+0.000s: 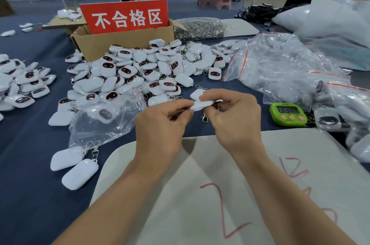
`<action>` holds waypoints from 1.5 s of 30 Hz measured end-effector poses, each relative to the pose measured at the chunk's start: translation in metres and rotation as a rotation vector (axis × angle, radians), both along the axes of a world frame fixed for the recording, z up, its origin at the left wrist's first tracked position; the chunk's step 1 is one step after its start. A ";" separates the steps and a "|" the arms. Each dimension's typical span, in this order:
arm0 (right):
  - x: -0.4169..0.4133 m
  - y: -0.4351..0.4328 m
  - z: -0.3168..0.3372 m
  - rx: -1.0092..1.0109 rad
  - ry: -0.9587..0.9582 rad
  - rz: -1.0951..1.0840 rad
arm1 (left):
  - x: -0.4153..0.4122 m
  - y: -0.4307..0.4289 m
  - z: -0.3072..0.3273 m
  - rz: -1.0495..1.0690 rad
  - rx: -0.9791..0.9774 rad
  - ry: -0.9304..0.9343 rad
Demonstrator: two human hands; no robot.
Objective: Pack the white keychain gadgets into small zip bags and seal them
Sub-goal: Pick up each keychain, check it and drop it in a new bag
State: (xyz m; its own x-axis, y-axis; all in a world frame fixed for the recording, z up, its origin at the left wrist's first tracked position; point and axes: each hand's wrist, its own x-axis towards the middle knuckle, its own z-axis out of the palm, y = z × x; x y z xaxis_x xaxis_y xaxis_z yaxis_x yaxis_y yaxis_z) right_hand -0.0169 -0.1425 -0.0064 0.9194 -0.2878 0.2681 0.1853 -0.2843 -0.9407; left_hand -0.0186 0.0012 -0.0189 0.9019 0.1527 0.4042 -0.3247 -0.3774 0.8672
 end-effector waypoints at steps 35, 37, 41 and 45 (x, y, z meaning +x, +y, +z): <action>0.005 0.006 -0.003 0.021 0.251 0.224 | 0.006 0.005 -0.002 -0.050 0.123 -0.031; 0.004 0.005 -0.004 0.025 0.253 0.216 | 0.004 0.004 0.000 -0.057 0.107 -0.033; 0.004 0.000 -0.001 0.127 0.315 0.214 | 0.004 0.005 0.000 -0.149 0.180 -0.077; 0.004 -0.004 0.005 0.221 0.414 0.251 | 0.005 0.005 -0.001 -0.171 0.095 -0.070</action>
State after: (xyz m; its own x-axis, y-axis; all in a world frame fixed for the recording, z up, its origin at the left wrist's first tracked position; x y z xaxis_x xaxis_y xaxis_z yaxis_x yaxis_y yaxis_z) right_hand -0.0128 -0.1461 -0.0013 0.9833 -0.0537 -0.1738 -0.1772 -0.0654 -0.9820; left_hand -0.0137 0.0066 -0.0201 0.8806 -0.0419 0.4720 -0.4493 -0.3902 0.8036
